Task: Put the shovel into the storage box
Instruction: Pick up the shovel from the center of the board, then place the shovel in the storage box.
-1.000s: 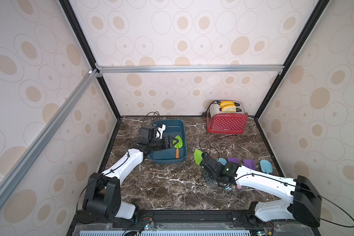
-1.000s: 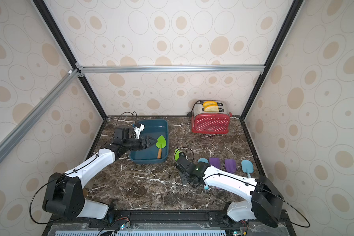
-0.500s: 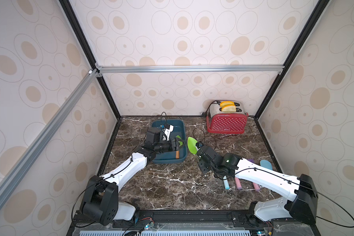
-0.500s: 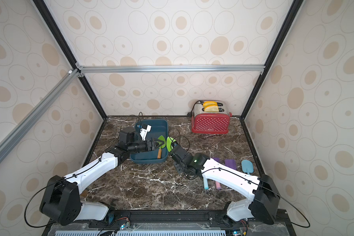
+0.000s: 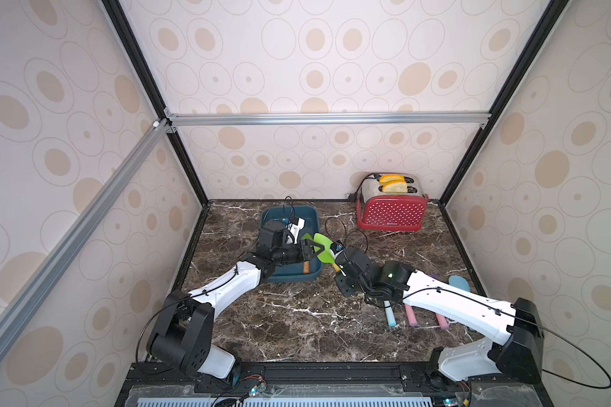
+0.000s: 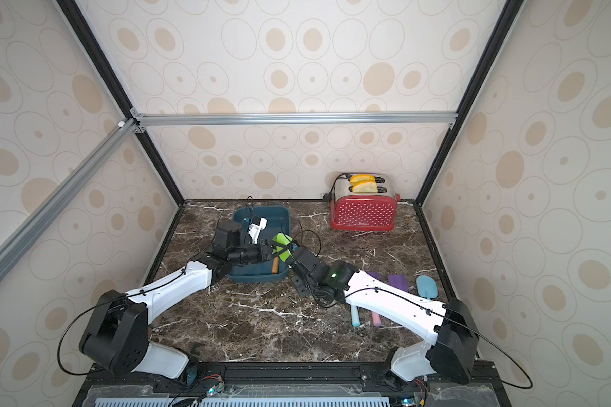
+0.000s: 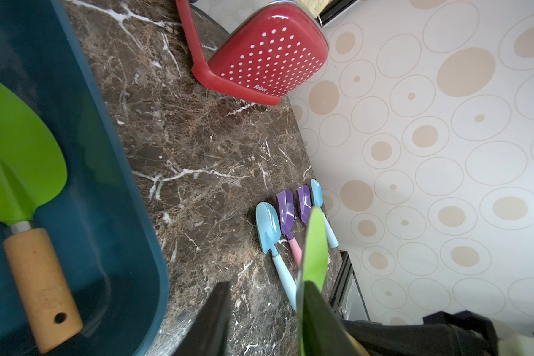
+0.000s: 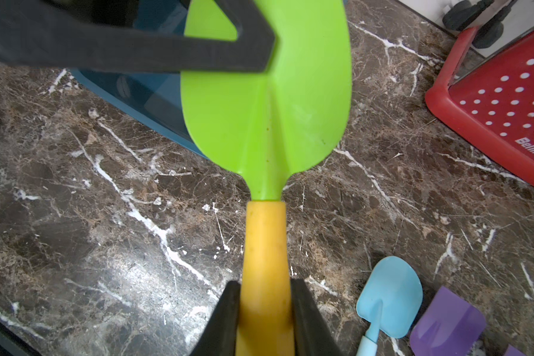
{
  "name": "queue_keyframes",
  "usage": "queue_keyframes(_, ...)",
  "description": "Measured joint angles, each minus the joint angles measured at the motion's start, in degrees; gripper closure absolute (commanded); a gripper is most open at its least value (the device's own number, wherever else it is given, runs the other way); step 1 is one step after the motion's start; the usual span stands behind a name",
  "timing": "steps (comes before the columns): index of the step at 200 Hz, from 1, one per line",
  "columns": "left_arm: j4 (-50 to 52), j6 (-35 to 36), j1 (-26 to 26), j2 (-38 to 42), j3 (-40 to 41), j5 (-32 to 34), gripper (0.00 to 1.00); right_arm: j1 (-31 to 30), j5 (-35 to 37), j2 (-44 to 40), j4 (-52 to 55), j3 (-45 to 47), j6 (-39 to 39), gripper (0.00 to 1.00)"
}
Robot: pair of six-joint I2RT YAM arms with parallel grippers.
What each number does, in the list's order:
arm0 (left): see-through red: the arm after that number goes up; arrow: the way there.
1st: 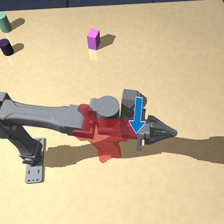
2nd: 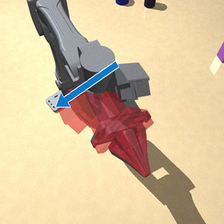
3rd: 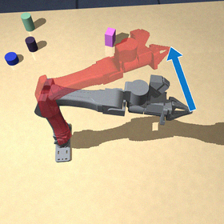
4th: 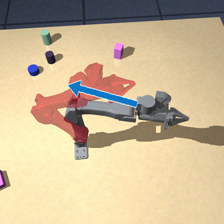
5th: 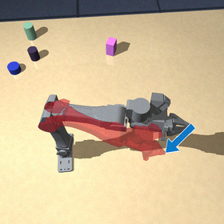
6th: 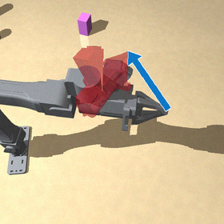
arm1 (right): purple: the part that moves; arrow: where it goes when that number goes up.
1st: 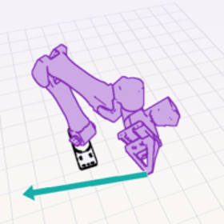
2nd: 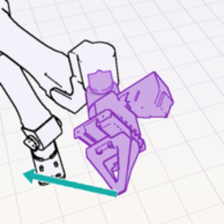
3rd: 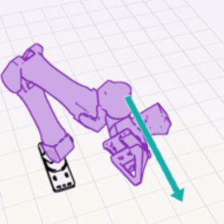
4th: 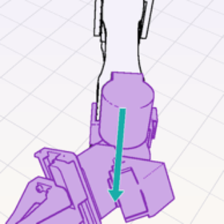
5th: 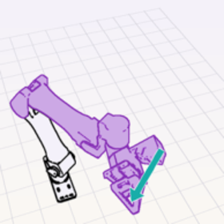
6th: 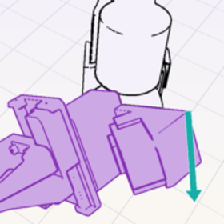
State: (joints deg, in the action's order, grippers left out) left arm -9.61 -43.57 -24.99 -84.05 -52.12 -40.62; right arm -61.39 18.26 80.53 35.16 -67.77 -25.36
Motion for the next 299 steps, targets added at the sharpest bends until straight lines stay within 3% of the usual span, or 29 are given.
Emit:
queue_keyframes(25, -1.29, -1.40, -0.70, 0.00, 0.17, -0.13, 1.00, -0.11, -0.20, 0.87, 0.22, -0.02, -0.15, 1.00)
queue_keyframes(45, -2.56, -2.80, -0.96, 0.37, 0.13, -0.42, 1.00, -0.09, 0.11, 1.70, 0.26, 0.00, -0.50, 0.96)
queue_keyframes(74, -2.54, -2.93, -0.96, 0.37, 0.15, -0.24, 1.00, -0.11, 0.39, 1.70, 0.22, 0.00, -0.50, 0.63)
queue_keyframes(96, -0.68, -0.94, -1.11, 0.37, 0.13, 1.01, 1.00, -0.85, 0.98, 1.14, -0.39, 0.00, 0.44, 0.53)
queue_keyframes(146, 10.36, 7.98, 3.93, -0.92, -6.69, 0.22, 0.99, -2.67, 5.73, -9.92, 0.74, 1.70, 1.07, 0.48)
queue_keyframes(176, 19.76, 15.85, 12.92, -3.61, -17.75, -1.25, 0.95, -2.56, 9.99, -18.40, 3.26, 6.62, -0.35, 0.46)
queue_keyframes(209, 29.11, 24.85, 19.52, -10.21, -31.41, -1.51, 0.94, -2.27, 12.55, -21.31, 7.30, 12.44, -3.02, 0.44)
queue_keyframes(251, 42.75, 36.72, 19.82, -23.93, -44.30, -1.51, 0.91, 0.00, 13.53, -23.54, 11.17, 16.79, -7.04, 0.41)
queue_keyframes(299, 54.53, 43.87, 19.82, -36.79, -52.24, 1.46, 0.94, 0.94, 13.55, -29.18, 14.40, 19.89, -11.28, 0.40)
